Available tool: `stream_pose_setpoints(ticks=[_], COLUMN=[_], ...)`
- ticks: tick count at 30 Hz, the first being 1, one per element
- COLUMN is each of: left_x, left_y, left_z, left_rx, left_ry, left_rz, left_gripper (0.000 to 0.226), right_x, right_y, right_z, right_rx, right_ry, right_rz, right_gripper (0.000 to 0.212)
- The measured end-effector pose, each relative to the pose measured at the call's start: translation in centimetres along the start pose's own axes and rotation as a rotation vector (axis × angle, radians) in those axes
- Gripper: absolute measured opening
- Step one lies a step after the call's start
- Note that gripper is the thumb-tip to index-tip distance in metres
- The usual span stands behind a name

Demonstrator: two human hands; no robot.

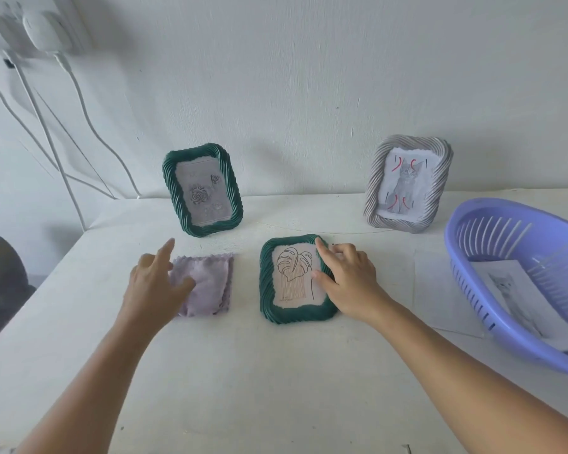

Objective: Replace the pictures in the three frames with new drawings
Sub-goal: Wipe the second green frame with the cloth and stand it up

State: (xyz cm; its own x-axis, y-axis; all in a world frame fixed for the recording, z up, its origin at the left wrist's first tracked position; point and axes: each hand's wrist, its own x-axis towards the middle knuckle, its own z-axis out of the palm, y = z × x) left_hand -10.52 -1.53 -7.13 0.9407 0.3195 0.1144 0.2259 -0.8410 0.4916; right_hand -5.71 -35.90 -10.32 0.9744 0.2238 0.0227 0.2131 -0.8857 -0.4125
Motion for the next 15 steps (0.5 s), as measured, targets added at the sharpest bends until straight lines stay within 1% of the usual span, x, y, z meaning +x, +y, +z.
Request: stream_pose_setpoints(ticks=[2,4,6,9,13,15], left_x=[-0.2,-0.5,-0.6,-0.8,-1.0,-1.4], left_y=[2.4,4.9,7.2,9.6,10.4,10.4], left_z=[0.9,2.1,3.4,5.0,6.1,6.2], left_rx=[-0.05,-0.066,-0.048,0.042,0.154,0.132], left_ry=[-0.005,-0.071,-0.145,-0.194,-0.168,-0.157], left_rz=[0.103,0.205,0.259,0.27,0.281,0.291], left_gripper=[0.071,0.067,0.066,0.069,0.072,0.069], right_x=[-0.2,-0.4,-0.6,-0.7,-0.7,-0.8], right_y=[0.0,0.0,-0.1,-0.1,-0.3,-0.3], right_z=[-0.1,-0.3,-0.4,-0.5,-0.5,-0.5], right_rx=[-0.005,-0.042,-0.066,-0.073,-0.089,-0.086], right_ry=[0.007,0.024,0.028,0.022,-0.004,-0.009], right_rz=[0.019,0.047,0.072,0.11,0.131,0.124], right_gripper=[0.067,0.069,0.072,0.075,0.073,0.071])
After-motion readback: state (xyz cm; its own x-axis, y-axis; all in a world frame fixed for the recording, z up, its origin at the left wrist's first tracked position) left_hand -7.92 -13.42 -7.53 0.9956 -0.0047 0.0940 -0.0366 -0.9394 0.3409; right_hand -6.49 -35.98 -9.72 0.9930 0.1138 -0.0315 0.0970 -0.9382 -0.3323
